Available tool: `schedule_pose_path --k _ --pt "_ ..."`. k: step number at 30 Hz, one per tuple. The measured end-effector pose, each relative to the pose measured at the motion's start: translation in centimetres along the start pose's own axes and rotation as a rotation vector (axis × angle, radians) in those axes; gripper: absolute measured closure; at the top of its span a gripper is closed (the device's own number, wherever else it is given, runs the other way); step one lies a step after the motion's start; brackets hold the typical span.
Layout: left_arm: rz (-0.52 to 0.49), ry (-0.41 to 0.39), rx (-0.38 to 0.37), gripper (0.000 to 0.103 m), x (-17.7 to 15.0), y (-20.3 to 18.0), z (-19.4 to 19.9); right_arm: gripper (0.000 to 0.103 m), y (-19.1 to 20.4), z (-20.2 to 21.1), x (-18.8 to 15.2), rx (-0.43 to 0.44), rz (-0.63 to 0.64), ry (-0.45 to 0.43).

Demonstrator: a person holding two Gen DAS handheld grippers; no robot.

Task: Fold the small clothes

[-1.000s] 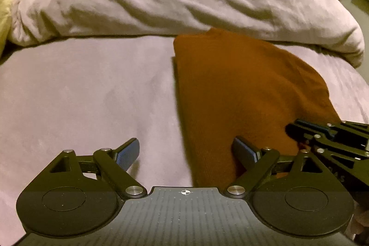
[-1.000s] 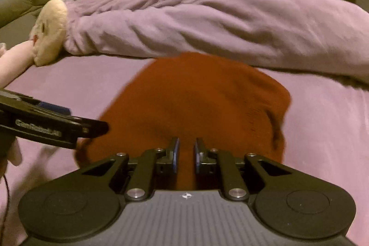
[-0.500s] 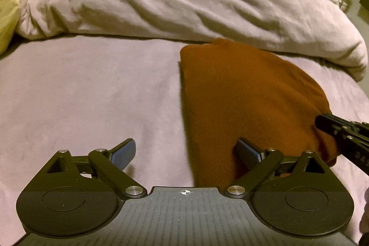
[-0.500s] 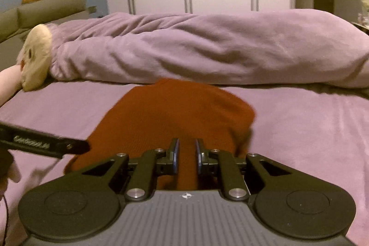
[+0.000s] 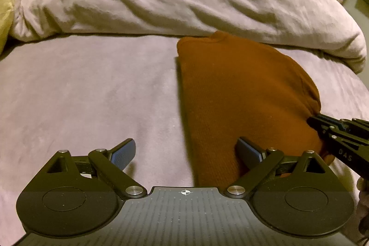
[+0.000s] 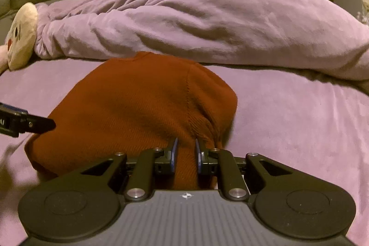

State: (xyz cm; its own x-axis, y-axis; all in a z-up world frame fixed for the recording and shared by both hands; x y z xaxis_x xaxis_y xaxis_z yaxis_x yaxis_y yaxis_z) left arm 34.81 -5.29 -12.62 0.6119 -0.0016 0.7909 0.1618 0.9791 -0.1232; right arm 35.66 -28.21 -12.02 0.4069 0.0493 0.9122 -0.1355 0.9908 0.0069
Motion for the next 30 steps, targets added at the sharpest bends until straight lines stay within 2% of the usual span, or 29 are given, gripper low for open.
schedule_pose_path --k 2,5,8,10,11,20,23,27,30 --pt "0.003 0.002 -0.002 0.004 0.2 0.5 0.0 0.089 0.1 0.2 0.3 0.011 0.007 0.010" --pt "0.012 -0.003 0.035 0.006 0.5 2.2 0.2 0.089 -0.3 1.1 1.2 0.034 -0.020 0.015" --pt "0.083 0.005 0.031 0.006 0.7 3.7 0.6 0.085 -0.6 2.1 1.8 0.048 -0.069 -0.002" --pt "0.130 0.017 0.007 0.006 0.7 4.0 0.7 0.062 -0.9 2.5 1.8 0.020 -0.069 -0.001" --pt "0.147 0.022 -0.008 0.006 0.7 4.0 0.6 0.045 -1.1 2.6 1.8 0.008 -0.078 -0.004" --pt "0.268 0.073 -0.200 0.006 1.3 1.5 -2.6 0.045 -3.5 0.8 1.4 0.097 -0.307 0.042" --pt "0.284 0.081 -0.255 0.006 1.4 0.3 -4.3 0.043 -4.3 -1.0 1.4 0.127 -0.379 0.067" --pt "0.404 0.123 -0.333 0.006 1.4 0.0 -6.7 0.036 -5.0 -4.1 0.3 0.193 -0.516 0.152" --pt "0.435 0.128 -0.365 0.006 1.4 -0.1 -8.1 0.036 -5.6 -5.8 -0.5 0.240 -0.644 0.173"
Point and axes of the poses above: each gripper's, at about its wrist camera, not at the fingertips, and z roughly against the way its jaws point, y to its left, x to its top, the point moved 9 cm from there along -z, roughly the way its jaws point, and after that the axes turned 13 degrees about -y, right-handed, at the moved point
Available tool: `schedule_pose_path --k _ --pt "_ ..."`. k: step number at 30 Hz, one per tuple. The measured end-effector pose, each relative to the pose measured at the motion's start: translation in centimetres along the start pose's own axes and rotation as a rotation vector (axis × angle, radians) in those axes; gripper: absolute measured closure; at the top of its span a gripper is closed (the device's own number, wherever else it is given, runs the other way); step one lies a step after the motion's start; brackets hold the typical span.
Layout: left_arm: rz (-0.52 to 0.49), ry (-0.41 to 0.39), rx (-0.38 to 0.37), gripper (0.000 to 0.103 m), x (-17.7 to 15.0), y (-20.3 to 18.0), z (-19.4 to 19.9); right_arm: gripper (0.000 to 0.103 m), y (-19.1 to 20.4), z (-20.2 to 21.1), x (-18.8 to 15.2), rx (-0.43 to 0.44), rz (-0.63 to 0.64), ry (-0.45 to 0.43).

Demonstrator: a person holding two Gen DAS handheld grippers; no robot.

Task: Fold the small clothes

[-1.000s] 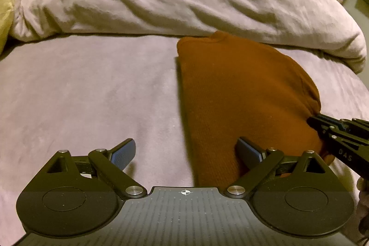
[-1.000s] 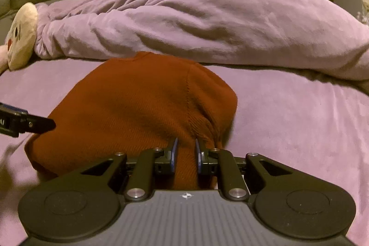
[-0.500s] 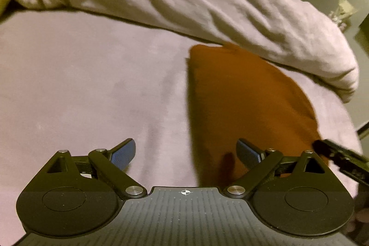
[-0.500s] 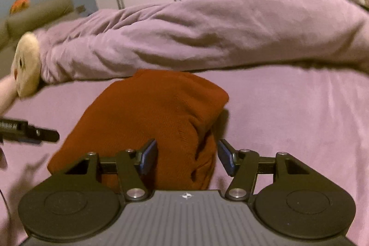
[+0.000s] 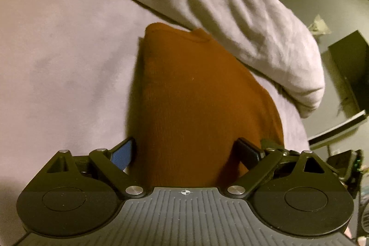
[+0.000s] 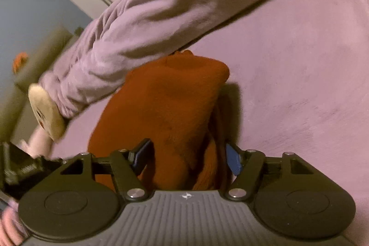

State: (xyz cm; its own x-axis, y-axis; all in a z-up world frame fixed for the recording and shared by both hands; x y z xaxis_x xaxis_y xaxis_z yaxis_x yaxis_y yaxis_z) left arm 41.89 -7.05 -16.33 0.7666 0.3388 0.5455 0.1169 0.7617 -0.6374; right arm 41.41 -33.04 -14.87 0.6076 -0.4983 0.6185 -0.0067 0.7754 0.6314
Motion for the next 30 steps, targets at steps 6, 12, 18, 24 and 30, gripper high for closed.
schedule_pose_path --k 6,12,18,24,30 --pt "-0.011 -0.009 -0.045 0.019 1.1 -0.4 -1.3 0.045 -0.2 -1.7 -0.3 0.040 -0.050 0.005" --pt "0.018 -0.040 -0.066 0.050 1.6 0.1 -1.2 0.059 -0.1 -2.8 -0.2 0.056 -0.096 0.009" --pt "-0.022 -0.055 -0.061 0.060 2.4 -1.2 0.1 0.067 2.8 -1.4 0.2 0.083 -0.070 -0.012" --pt "-0.074 -0.120 -0.043 0.060 4.4 -1.1 4.4 0.067 6.9 -1.0 0.0 0.138 -0.044 0.001" --pt "-0.037 -0.161 0.092 0.055 5.1 4.1 8.7 0.067 12.2 -3.2 -3.4 0.198 -0.010 0.042"
Point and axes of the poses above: each gripper's, at about its wrist camera, not at the fingertips, and z roughly against the way its jaws point, y to its left, x to its top, the point moved 9 cm from there along -z, roughly the way its jaws point, and after that the axes turned 13 degrees about -y, right-handed, at the moved point
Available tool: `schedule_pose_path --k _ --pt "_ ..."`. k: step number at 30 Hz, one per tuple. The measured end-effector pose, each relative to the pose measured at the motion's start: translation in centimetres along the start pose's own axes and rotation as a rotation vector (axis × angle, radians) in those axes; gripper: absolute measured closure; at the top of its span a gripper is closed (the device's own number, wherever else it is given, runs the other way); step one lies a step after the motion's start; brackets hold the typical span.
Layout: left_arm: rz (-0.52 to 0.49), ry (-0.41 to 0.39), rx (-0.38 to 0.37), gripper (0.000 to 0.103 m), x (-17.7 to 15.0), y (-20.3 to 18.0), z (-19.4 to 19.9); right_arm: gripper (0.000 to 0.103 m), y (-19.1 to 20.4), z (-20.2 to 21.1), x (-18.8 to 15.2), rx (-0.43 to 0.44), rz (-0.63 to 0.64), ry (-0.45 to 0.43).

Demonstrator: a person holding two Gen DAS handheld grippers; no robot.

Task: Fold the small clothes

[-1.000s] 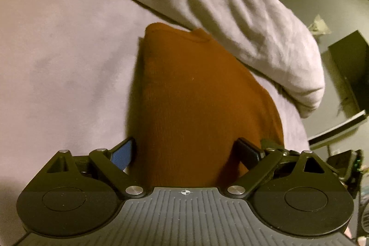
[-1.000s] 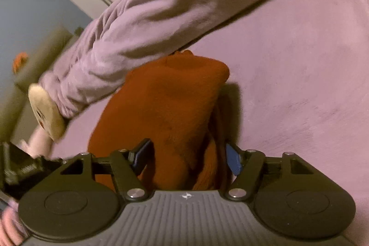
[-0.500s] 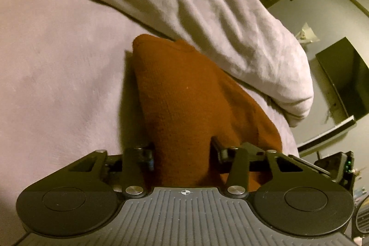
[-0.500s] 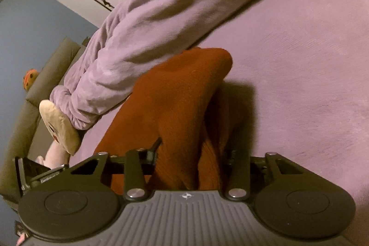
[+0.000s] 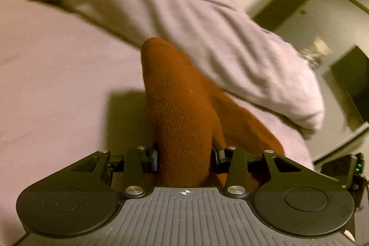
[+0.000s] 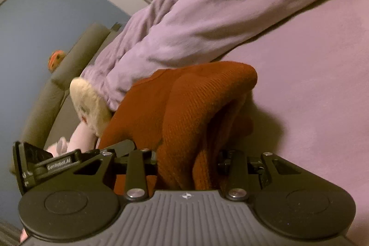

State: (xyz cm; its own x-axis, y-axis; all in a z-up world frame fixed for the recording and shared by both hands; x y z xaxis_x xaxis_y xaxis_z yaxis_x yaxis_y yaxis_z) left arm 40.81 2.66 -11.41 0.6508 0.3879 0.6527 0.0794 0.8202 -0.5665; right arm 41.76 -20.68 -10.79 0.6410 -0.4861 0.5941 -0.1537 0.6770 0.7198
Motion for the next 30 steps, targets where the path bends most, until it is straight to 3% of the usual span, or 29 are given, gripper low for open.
schedule_pose_path --k 1,3,6,8,11,13,16,19,23,25,27,30 --pt "-0.008 0.009 0.048 0.053 -0.4 1.4 0.5 0.065 0.5 -0.6 -0.8 0.002 0.002 0.012" --pt "-0.032 0.011 0.127 0.054 -1.1 3.4 2.2 0.051 0.8 -1.4 -2.2 -0.030 0.013 0.031" --pt "-0.095 -0.042 0.143 0.055 -2.2 3.4 5.9 0.045 0.6 1.0 -2.3 -0.076 0.036 -0.046" --pt "-0.165 -0.067 0.149 0.047 -3.6 2.6 8.0 0.038 0.1 3.9 -2.2 -0.080 -0.031 -0.118" --pt "-0.241 -0.091 0.159 0.038 -6.0 1.8 10.2 0.037 -0.2 8.1 -3.5 -0.078 -0.121 -0.181" --pt "-0.243 -0.072 0.179 0.038 -7.3 1.7 10.7 0.037 0.1 9.6 -5.5 -0.075 -0.135 -0.165" --pt "-0.223 -0.045 0.156 0.036 -8.0 0.8 10.9 0.037 0.9 10.0 -8.1 -0.051 -0.169 -0.122" --pt "-0.268 -0.010 0.161 0.036 -8.9 0.1 10.3 0.037 1.1 8.6 -9.0 -0.065 -0.202 -0.099" --pt "-0.281 -0.013 0.194 0.034 -9.2 0.1 9.5 0.050 2.3 7.0 -8.4 -0.065 -0.175 -0.115" --pt "-0.296 -0.001 0.234 0.034 -9.5 0.4 8.7 0.051 2.2 6.0 -8.1 -0.100 -0.154 -0.117" --pt "-0.283 -0.001 0.260 0.034 -9.4 0.6 8.4 0.070 1.4 4.9 -8.2 -0.137 -0.181 -0.099" --pt "-0.259 -0.017 0.314 0.037 -8.7 1.5 8.3 0.081 1.3 3.9 -8.1 -0.158 -0.153 -0.086"
Point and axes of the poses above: each gripper's, at about its wrist camera, not at the fingertips, and z roughly against the way its jaws point, y to its left, x to its top, the point moved 9 cm from there along -z, roughly the way its jaws point, and after that the axes turned 13 degrees about -y, right-handed, at the moved point
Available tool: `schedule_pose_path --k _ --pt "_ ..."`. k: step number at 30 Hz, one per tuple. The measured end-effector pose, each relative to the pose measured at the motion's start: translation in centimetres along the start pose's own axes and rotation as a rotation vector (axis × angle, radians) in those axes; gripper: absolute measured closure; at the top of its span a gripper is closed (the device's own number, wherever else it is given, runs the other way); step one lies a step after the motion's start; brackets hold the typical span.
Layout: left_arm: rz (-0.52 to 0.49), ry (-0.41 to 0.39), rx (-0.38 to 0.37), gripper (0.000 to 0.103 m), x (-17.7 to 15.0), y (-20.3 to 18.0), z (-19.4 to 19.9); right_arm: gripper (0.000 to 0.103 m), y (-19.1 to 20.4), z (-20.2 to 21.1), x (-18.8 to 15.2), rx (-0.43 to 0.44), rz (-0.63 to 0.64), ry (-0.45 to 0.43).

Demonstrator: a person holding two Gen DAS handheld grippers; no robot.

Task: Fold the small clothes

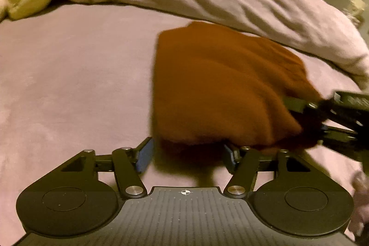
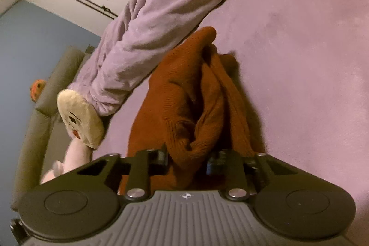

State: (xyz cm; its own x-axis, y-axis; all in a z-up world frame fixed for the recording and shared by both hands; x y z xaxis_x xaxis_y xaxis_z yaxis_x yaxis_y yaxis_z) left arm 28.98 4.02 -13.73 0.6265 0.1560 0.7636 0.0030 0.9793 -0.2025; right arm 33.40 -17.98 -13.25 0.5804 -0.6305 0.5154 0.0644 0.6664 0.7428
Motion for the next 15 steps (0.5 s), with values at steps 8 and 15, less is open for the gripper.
schedule_pose_path --k 8,15 --pt "0.011 -0.014 0.008 0.029 0.2 1.9 1.8 0.085 1.5 2.9 0.2 -0.009 0.223 -0.091" --pt "0.046 -0.097 0.077 0.028 2.6 4.9 5.6 0.074 0.7 4.1 -1.0 -0.097 0.419 -0.065"
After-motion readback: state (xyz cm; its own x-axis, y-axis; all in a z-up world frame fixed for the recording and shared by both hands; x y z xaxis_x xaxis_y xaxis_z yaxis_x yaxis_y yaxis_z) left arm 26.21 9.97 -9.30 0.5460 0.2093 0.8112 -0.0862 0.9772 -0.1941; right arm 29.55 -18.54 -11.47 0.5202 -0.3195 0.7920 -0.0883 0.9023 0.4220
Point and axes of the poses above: each gripper's, at about its wrist camera, not at the fingertips, and z roughly against the way its jaws point, y to its left, x to its top, the point moved 9 cm from there along -z, roughly the way its jaws point, and after that the axes turned 13 degrees about -y, right-handed, at the moved point
